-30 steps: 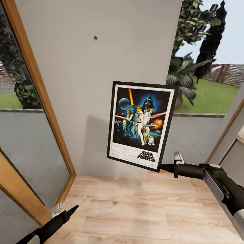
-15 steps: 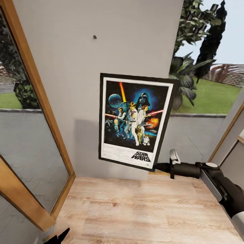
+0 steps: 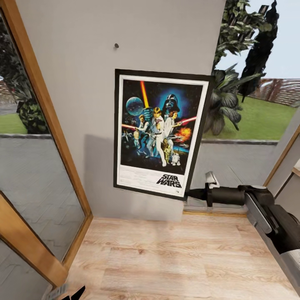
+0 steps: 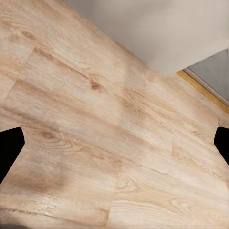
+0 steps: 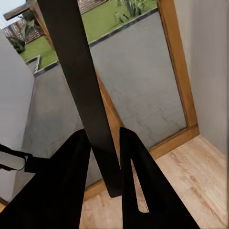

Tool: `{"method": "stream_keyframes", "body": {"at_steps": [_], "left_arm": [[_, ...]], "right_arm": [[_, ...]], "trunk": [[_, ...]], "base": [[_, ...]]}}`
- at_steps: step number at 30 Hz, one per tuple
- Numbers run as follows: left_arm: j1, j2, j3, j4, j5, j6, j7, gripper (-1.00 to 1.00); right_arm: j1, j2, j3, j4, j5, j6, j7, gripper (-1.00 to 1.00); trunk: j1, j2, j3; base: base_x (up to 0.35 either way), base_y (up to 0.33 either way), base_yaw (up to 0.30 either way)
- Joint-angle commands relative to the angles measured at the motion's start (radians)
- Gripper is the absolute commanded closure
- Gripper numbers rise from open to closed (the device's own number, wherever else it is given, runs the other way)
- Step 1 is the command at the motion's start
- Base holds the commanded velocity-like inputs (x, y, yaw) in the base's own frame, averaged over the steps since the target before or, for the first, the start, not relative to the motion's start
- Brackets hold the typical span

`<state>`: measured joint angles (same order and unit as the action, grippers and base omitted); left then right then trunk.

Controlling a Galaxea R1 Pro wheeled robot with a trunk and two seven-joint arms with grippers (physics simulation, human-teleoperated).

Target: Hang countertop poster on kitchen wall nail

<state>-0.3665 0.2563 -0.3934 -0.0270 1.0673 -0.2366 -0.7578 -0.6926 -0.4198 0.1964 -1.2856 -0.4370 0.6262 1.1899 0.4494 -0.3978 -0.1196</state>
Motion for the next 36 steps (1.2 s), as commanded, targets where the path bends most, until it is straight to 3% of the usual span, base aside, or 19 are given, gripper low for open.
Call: {"method": "stream_keyframes", "body": {"at_steps": [1, 8, 12, 13, 15, 16, 17, 19, 20, 22, 24, 31, 36], "left_arm": [[-0.001, 0.000, -0.008, 0.001, 0.005, -0.006, -0.002, -1.00], [0.000, 0.000, -0.008, 0.001, 0.005, -0.007, -0.002, -1.00], [0.000, 0.000, -0.008, 0.001, 0.005, -0.007, -0.002, -1.00], [0.000, 0.001, -0.008, 0.001, 0.005, -0.007, -0.003, -1.00], [0.000, 0.001, -0.008, 0.001, 0.005, -0.007, -0.004, -1.00], [0.000, 0.001, -0.008, 0.001, 0.004, -0.007, -0.004, -1.00], [0.000, 0.001, -0.008, 0.001, 0.004, -0.007, -0.003, -1.00], [0.000, 0.001, -0.008, 0.001, 0.005, -0.007, -0.003, -1.00], [0.000, 0.001, -0.007, 0.001, 0.005, -0.007, -0.003, -1.00], [0.000, 0.001, -0.007, 0.001, 0.005, -0.007, -0.003, -1.00], [0.000, 0.001, -0.007, 0.001, 0.005, -0.007, -0.003, -1.00], [0.000, 0.002, -0.006, 0.001, 0.005, -0.007, -0.003, -1.00], [0.000, 0.003, -0.005, 0.000, 0.005, -0.007, -0.002, -1.00]], "right_arm": [[-0.015, -0.001, 0.002, 0.001, -0.008, 0.019, -0.001, 1.00], [-0.154, 0.011, 0.002, 0.002, -0.007, 0.170, -0.002, 1.00], [-0.279, 0.044, 0.002, 0.005, -0.003, 0.287, -0.009, 1.00], [-0.369, 0.082, 0.002, 0.028, -0.003, 0.334, -0.064, 1.00], [-0.411, 0.108, 0.003, 0.051, -0.002, 0.347, -0.095, 1.00], [-0.450, 0.135, 0.004, 0.083, -0.002, 0.356, -0.118, 1.00], [-0.519, 0.173, 0.006, 0.170, -0.002, 0.365, -0.141, 1.00], [-0.553, 0.190, 0.008, 0.218, -0.001, 0.367, -0.148, 1.00], [-0.614, 0.227, 0.010, 0.310, 0.001, 0.370, -0.161, 1.00], [-0.651, 0.251, 0.013, 0.367, 0.002, 0.371, -0.177, 1.00], [-0.675, 0.267, 0.048, 0.416, 0.001, 0.372, -0.194, 1.00], [-0.691, 0.274, 0.149, 0.469, 0.000, 0.372, -0.197, 1.00], [-0.692, 0.271, 0.241, 0.472, 0.000, 0.372, -0.150, 1.00]], "trunk": [[0.001, -0.002, -0.002], [0.001, -0.002, -0.002], [0.001, -0.002, -0.002], [0.001, -0.002, -0.002], [0.001, -0.002, -0.002], [0.001, -0.002, -0.002], [0.001, -0.002, -0.002], [0.001, -0.002, -0.002], [0.001, -0.002, -0.002], [0.001, -0.002, -0.002], [0.001, -0.002, -0.002], [0.001, -0.002, -0.002], [0.001, -0.002, -0.002]], "base": [[0.000, 0.000, 0.000], [0.000, 0.000, 0.000], [0.000, 0.000, 0.000], [0.000, 0.000, 0.000], [0.000, 0.000, 0.000], [0.000, 0.000, 0.000], [0.000, 0.000, 0.000], [0.000, 0.000, 0.000], [0.000, 0.000, 0.000], [0.000, 0.000, 0.000], [0.000, 0.000, 0.000], [0.000, 0.000, 0.000], [0.000, 0.000, 0.000]]}}
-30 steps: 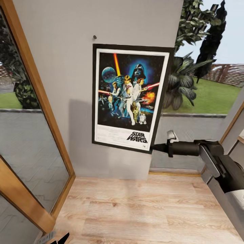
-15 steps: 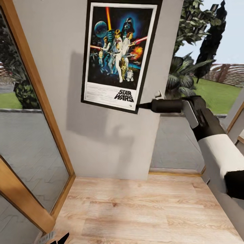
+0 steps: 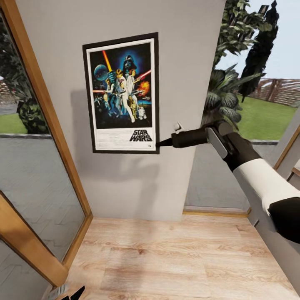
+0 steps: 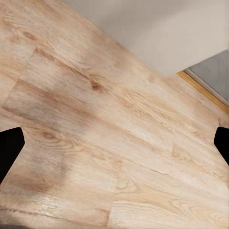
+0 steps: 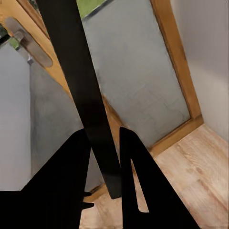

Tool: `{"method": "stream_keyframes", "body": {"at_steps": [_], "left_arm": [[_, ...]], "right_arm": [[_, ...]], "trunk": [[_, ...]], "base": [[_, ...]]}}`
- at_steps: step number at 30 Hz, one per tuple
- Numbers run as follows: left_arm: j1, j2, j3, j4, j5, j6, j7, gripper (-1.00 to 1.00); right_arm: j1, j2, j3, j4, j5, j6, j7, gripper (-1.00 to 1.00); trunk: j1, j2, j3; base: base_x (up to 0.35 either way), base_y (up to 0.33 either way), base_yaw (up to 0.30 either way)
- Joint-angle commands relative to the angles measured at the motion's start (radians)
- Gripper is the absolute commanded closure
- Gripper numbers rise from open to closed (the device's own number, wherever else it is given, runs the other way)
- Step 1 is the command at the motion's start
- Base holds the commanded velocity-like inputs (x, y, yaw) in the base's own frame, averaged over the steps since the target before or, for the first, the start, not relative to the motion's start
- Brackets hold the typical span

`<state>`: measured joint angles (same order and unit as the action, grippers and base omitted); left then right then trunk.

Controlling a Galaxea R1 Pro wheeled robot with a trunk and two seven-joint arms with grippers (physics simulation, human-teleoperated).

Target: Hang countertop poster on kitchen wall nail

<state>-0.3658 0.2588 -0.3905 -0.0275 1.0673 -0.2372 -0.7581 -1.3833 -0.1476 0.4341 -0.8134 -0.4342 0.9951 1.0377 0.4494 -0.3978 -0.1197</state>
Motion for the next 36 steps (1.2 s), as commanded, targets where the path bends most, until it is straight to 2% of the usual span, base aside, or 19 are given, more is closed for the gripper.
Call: {"method": "stream_keyframes", "body": {"at_steps": [1, 4, 8, 13, 18, 21, 36], "left_arm": [[-0.001, 0.000, -0.008, 0.001, 0.005, -0.007, -0.002, -1.00], [-0.001, 0.000, -0.008, 0.000, 0.006, -0.007, -0.001, -1.00], [-0.001, 0.000, -0.008, 0.000, 0.006, -0.007, -0.001, -1.00], [-0.001, 0.000, -0.008, 0.000, 0.006, -0.007, -0.001, -1.00], [-0.001, 0.000, -0.008, 0.000, 0.005, -0.007, -0.001, -1.00], [-0.001, 0.000, -0.008, 0.000, 0.005, -0.007, -0.001, -1.00], [-0.001, 0.000, -0.008, 0.000, 0.006, -0.007, -0.001, -1.00]], "right_arm": [[-0.002, -0.003, 0.015, -0.001, -0.003, 0.003, 0.015, 1.00], [-0.002, -0.021, 0.050, -0.007, -0.003, 0.000, 0.077, 1.00], [0.004, -0.058, 0.063, -0.068, -0.003, -0.025, 0.141, 1.00], [0.012, -0.083, 0.065, -0.106, -0.007, -0.059, 0.163, 1.00], [0.017, -0.088, 0.063, -0.113, -0.007, -0.094, 0.162, 1.00], [0.035, -0.089, 0.062, -0.104, -0.006, -0.170, 0.157, 1.00], [0.038, -0.095, 0.055, -0.099, -0.006, -0.182, 0.153, 1.00]], "trunk": [[0.001, -0.002, -0.002], [0.001, -0.002, -0.002], [0.001, -0.002, -0.002], [0.001, -0.002, -0.002], [0.001, -0.002, -0.002], [0.001, -0.002, -0.002], [0.001, -0.002, -0.002]], "base": [[0.000, 0.000, 0.000], [0.000, 0.000, 0.000], [0.000, 0.000, 0.000], [0.000, 0.000, 0.000], [0.000, 0.000, 0.000], [0.000, 0.000, 0.000], [0.000, 0.000, 0.000]]}}
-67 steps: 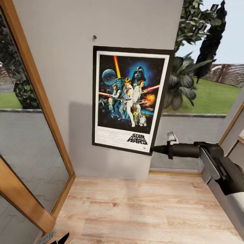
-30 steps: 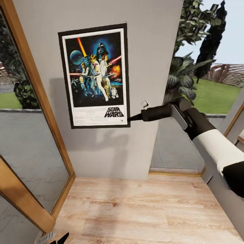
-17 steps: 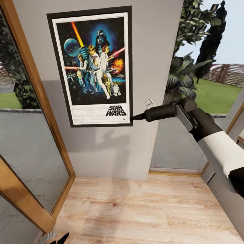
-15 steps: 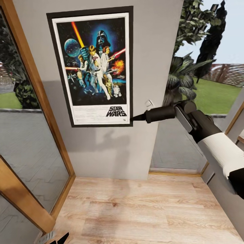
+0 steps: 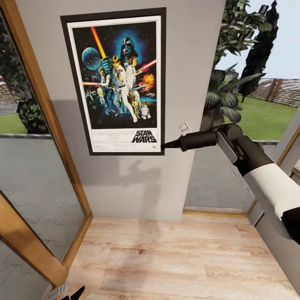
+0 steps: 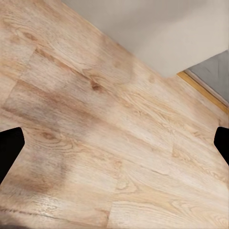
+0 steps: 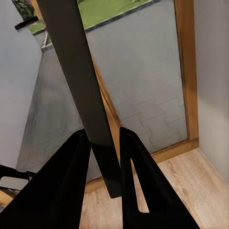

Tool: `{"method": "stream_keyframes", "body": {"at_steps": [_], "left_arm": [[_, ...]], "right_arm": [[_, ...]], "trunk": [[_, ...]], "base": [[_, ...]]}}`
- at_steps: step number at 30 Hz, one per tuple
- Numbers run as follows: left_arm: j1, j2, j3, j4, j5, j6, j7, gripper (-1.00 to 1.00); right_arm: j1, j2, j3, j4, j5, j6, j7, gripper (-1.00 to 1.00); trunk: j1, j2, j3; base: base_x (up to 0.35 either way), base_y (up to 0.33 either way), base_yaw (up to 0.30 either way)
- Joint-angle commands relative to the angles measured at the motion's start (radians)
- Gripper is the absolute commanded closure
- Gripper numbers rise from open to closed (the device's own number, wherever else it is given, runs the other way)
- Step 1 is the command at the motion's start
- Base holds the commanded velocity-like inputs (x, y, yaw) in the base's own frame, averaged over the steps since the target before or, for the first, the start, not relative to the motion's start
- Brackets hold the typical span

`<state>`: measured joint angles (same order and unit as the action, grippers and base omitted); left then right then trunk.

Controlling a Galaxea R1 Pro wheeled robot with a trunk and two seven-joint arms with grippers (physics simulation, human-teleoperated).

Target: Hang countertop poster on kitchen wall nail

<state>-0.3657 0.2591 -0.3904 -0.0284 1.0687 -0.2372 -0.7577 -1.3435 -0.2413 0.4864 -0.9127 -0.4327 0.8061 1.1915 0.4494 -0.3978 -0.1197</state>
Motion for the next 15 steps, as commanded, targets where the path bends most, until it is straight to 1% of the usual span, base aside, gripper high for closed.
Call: {"method": "stream_keyframes", "body": {"at_steps": [1, 12, 15], "left_arm": [[-0.001, 0.000, -0.008, 0.001, 0.005, -0.007, -0.002, -1.00], [-0.001, 0.001, -0.008, 0.001, 0.005, -0.008, -0.002, -1.00], [-0.001, 0.002, -0.008, 0.001, 0.005, -0.008, -0.002, -1.00]], "right_arm": [[-0.002, -0.001, 0.003, 0.000, -0.008, 0.007, -0.001, 1.00], [-0.002, -0.001, 0.001, 0.000, -0.010, 0.007, -0.001, 1.00], [-0.001, 0.000, -0.014, 0.000, -0.011, 0.007, -0.001, 1.00]], "trunk": [[0.001, -0.002, -0.002], [0.001, -0.002, -0.002], [0.001, -0.002, -0.002]], "base": [[0.000, 0.000, 0.000], [0.000, 0.000, 0.000], [0.000, 0.000, 0.000]]}}
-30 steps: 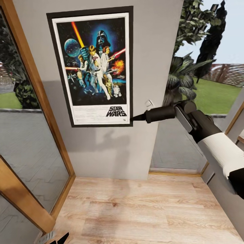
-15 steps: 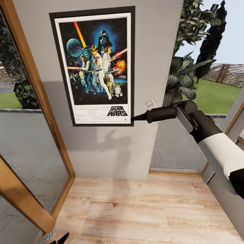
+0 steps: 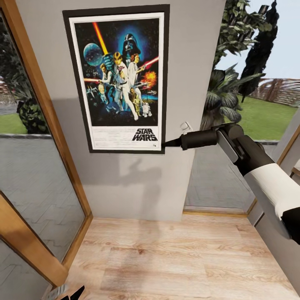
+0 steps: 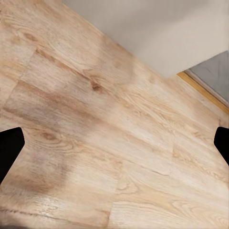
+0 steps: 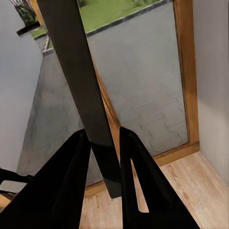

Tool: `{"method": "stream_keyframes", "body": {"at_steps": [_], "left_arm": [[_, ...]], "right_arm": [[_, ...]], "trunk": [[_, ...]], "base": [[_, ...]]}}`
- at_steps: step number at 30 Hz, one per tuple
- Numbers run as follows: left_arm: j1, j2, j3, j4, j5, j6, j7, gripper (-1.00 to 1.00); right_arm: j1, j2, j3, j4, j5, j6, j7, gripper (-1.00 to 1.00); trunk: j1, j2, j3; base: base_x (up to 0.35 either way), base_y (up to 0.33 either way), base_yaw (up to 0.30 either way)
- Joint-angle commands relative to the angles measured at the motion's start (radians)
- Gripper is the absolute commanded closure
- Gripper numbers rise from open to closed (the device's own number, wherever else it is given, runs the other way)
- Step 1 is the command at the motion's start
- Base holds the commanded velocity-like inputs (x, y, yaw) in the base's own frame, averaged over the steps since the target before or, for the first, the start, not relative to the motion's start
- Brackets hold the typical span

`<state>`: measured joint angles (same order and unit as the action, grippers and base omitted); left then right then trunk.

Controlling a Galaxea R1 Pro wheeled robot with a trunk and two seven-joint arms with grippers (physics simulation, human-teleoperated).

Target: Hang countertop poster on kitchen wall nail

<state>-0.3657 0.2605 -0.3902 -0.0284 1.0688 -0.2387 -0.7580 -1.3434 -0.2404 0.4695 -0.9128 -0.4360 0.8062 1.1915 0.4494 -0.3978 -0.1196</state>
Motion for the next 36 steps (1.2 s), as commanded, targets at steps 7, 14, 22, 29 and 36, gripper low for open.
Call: {"method": "stream_keyframes", "body": {"at_steps": [7, 14, 22, 29, 36], "left_arm": [[-0.001, 0.000, -0.009, 0.001, 0.005, -0.007, -0.001, -1.00], [-0.001, 0.000, -0.009, 0.001, 0.005, -0.007, -0.001, -1.00], [-0.001, 0.000, -0.009, 0.001, 0.005, -0.007, -0.001, -1.00], [-0.001, 0.000, -0.009, 0.001, 0.005, -0.007, -0.001, -1.00], [-0.001, 0.000, -0.009, 0.001, 0.005, -0.007, -0.001, -1.00]], "right_arm": [[0.000, 0.000, -0.039, 0.000, -0.007, 0.007, -0.001, 1.00], [0.000, -0.001, -0.045, 0.019, -0.007, 0.006, -0.002, 1.00], [0.000, 0.000, -0.046, 0.031, -0.007, 0.005, -0.003, 1.00], [0.022, -0.001, -0.047, 0.032, -0.007, 0.005, -0.003, 1.00], [0.025, -0.001, -0.046, 0.031, -0.007, 0.005, -0.003, 1.00]], "trunk": [[0.001, -0.002, -0.002], [0.001, -0.002, -0.002], [0.001, -0.002, -0.002], [0.001, -0.002, -0.002], [0.001, -0.002, -0.002]], "base": [[0.000, 0.000, 0.000], [0.000, 0.000, 0.000], [0.000, 0.000, 0.000], [0.000, 0.000, 0.000], [0.000, 0.000, 0.000]]}}
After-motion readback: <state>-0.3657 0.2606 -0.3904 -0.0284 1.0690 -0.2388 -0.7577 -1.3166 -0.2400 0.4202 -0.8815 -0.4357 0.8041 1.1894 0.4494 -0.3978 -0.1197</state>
